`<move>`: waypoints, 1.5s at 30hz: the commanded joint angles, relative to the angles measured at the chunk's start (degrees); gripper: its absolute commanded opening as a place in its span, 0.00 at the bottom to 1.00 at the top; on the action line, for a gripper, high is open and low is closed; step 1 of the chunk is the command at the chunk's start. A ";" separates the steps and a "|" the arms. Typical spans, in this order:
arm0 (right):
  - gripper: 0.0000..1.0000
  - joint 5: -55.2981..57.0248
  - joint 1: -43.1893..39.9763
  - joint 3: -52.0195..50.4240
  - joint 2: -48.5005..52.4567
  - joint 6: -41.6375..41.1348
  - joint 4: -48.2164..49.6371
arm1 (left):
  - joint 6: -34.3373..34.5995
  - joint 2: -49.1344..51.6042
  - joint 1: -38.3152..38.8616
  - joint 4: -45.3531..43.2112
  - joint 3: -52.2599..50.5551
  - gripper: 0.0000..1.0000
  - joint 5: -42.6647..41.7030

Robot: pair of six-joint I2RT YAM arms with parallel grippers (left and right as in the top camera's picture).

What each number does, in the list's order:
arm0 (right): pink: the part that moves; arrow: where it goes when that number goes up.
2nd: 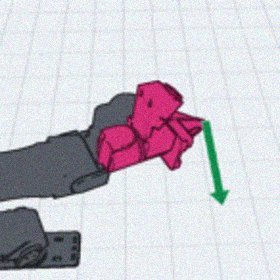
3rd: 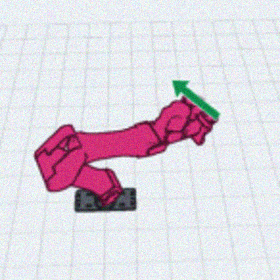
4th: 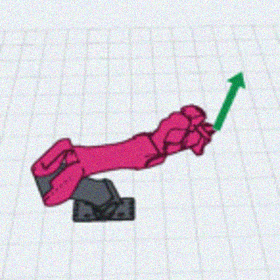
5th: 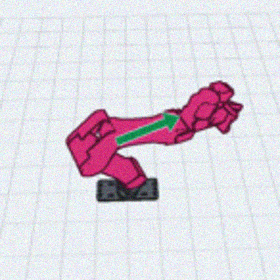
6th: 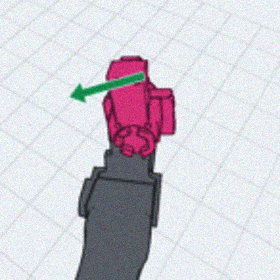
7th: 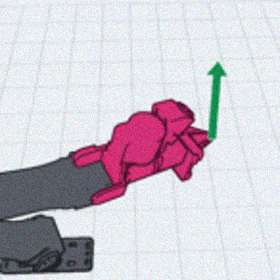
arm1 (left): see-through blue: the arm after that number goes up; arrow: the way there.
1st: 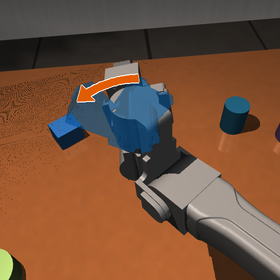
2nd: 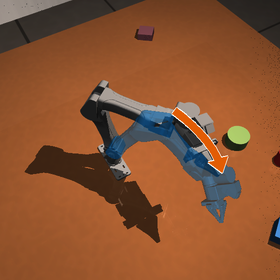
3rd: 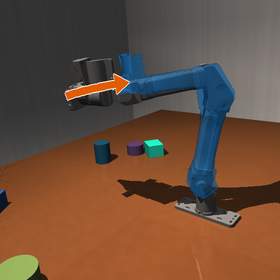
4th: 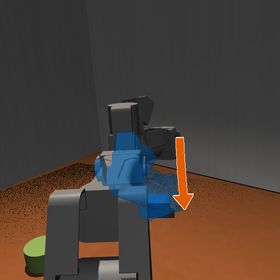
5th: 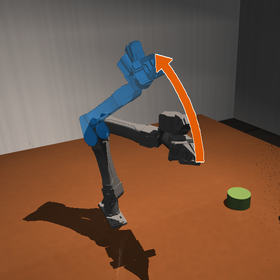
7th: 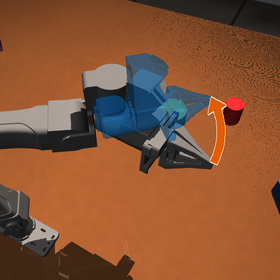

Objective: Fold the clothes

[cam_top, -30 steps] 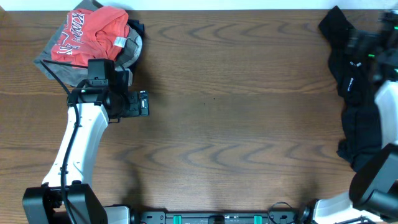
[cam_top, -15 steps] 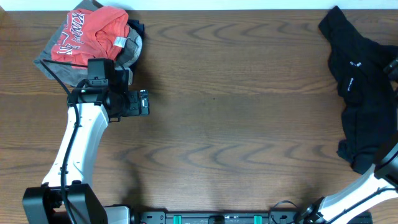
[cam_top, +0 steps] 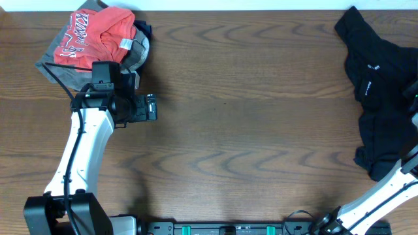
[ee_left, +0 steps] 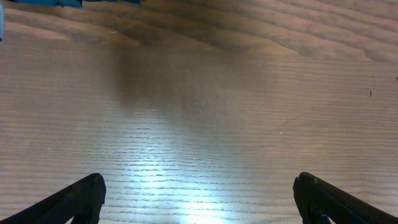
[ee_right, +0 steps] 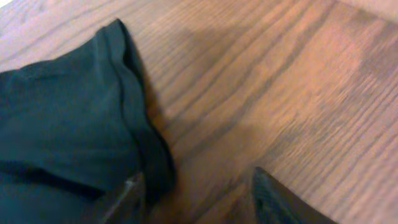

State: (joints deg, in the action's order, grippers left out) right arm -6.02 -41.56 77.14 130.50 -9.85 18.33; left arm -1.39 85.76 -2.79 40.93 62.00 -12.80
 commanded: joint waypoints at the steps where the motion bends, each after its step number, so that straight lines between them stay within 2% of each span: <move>1: 0.45 -0.22 -0.37 0.79 2.73 -3.63 1.86 | 1.51 -0.04 0.04 0.15 1.01 0.98 -0.31; 4: 0.36 -0.22 0.00 0.79 5.42 -6.21 4.90 | 1.51 -0.04 0.04 0.15 1.01 0.98 -0.31; 9: 0.27 -0.22 0.63 0.81 9.77 -10.16 10.73 | 1.51 -0.04 0.04 0.15 1.01 0.98 -0.31; 17: 0.23 -0.26 3.45 0.90 13.42 -14.86 17.16 | 1.51 -0.04 0.04 -0.55 1.01 0.98 -0.33; 18: 0.15 -0.31 4.00 1.18 13.42 -14.97 17.31 | 1.53 -0.04 0.04 -0.81 1.01 0.98 -0.31; 20: 0.08 -1.05 4.81 2.05 13.42 -14.97 16.90 | 1.55 -0.04 0.04 -1.29 1.01 0.98 -0.31; 22: 0.02 -2.82 5.60 3.19 13.40 -14.99 16.55 | 1.73 -0.04 0.04 -1.64 1.01 0.98 -0.33; 24: 0.01 -4.76 6.08 4.17 13.38 -15.47 16.06 | 1.70 -0.04 0.04 -1.81 1.01 0.98 -0.33; 31: 0.01 -13.05 6.91 8.90 9.64 -16.33 6.62 | 2.60 -0.04 0.04 -1.86 1.01 0.98 -0.31; 35: 0.01 -17.00 7.43 11.74 3.61 -10.14 -3.54 | 2.80 -0.04 0.04 -2.45 1.01 0.98 -0.31; 42: 0.01 -16.92 10.97 14.03 -9.84 4.00 -22.08 | 2.78 -0.04 0.04 -3.04 1.01 0.98 -0.33; 45: 0.01 -16.90 12.94 14.03 -13.94 7.41 -27.67 | 2.75 -0.04 0.04 -3.06 1.01 0.98 -0.33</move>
State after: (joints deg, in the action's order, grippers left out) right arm -21.45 -30.63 89.65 121.23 -9.67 -7.01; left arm 0.69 85.76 -2.79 37.91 62.00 -12.99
